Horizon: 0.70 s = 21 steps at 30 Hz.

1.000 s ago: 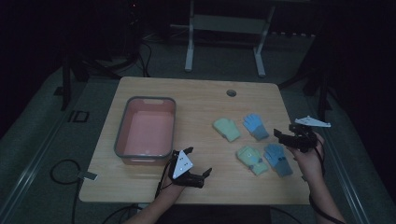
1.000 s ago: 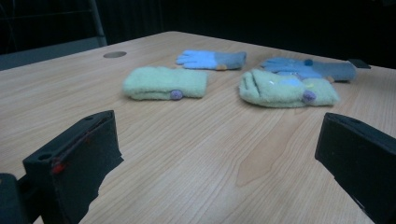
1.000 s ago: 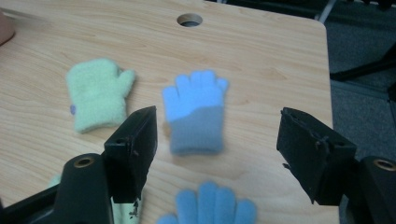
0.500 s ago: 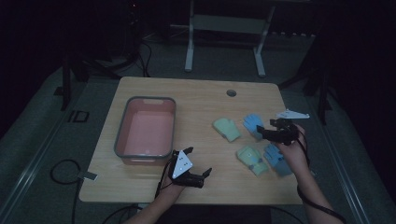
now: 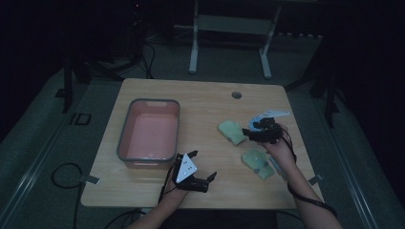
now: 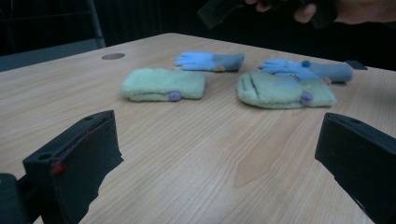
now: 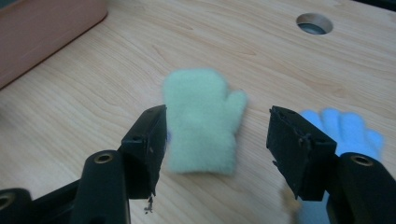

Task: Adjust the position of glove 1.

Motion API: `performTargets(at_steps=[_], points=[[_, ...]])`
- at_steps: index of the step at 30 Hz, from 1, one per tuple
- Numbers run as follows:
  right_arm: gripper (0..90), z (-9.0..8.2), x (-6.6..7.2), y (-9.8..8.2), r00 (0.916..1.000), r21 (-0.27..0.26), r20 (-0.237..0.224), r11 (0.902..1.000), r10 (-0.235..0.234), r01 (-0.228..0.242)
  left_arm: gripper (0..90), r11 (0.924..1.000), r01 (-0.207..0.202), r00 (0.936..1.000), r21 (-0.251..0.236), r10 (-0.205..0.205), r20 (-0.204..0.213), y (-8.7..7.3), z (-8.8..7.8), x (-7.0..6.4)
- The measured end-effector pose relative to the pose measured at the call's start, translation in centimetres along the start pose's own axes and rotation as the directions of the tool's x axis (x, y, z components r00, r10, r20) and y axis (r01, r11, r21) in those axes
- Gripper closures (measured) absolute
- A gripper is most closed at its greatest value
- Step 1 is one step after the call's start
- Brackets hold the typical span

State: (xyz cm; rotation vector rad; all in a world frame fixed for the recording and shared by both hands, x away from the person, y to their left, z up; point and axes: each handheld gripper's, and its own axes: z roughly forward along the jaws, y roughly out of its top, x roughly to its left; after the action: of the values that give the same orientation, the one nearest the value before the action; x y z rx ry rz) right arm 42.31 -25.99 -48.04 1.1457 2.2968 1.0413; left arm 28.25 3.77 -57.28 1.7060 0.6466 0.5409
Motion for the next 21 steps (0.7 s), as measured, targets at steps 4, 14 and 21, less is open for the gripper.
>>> performTargets(at_steps=[4, 14, 21], points=[[42.1, 1.5, 0.5, 0.3, 0.9999, 0.021, 0.005, 0.9997, -0.015, 0.015, 0.0, 1.0000, 0.000, 1.0000, -0.001, 0.000, 0.001, 0.0, 0.0, 0.0], [52.2, 4.9, 0.8, 1.0, 0.9989, 0.090, 0.008, 0.9949, -0.046, 0.045, 0.0, 1.0000, -0.004, 1.0000, -0.002, 0.004, 0.001, 0.0, 0.0, 0.0], [55.4, 7.8, 0.3, 0.6, 0.9966, 0.159, -0.048, 0.9846, -0.067, 0.074, 0.0, 0.9999, -0.007, 1.0000, -0.008, 0.007, 0.001, 0.0, -0.1, -0.1]])
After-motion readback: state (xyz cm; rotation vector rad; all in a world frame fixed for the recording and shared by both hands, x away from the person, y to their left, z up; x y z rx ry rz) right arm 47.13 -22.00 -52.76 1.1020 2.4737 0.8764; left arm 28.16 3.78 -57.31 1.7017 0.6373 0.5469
